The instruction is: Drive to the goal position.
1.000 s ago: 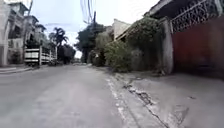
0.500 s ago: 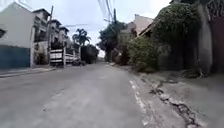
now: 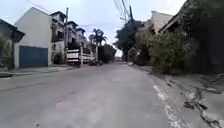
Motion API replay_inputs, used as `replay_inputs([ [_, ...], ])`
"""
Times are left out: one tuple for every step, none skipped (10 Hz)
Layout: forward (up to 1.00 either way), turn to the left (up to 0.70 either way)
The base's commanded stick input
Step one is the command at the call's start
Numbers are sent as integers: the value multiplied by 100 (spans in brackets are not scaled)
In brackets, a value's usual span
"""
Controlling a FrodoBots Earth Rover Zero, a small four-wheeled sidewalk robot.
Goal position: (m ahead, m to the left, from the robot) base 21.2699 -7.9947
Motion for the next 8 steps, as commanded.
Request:
replay_inputs([
  [97, -39],
  [97, -36],
  [97, -13],
  [98, -4],
  [98, 0],
  [98, 0],
  [99, -1],
  [99, -7],
])
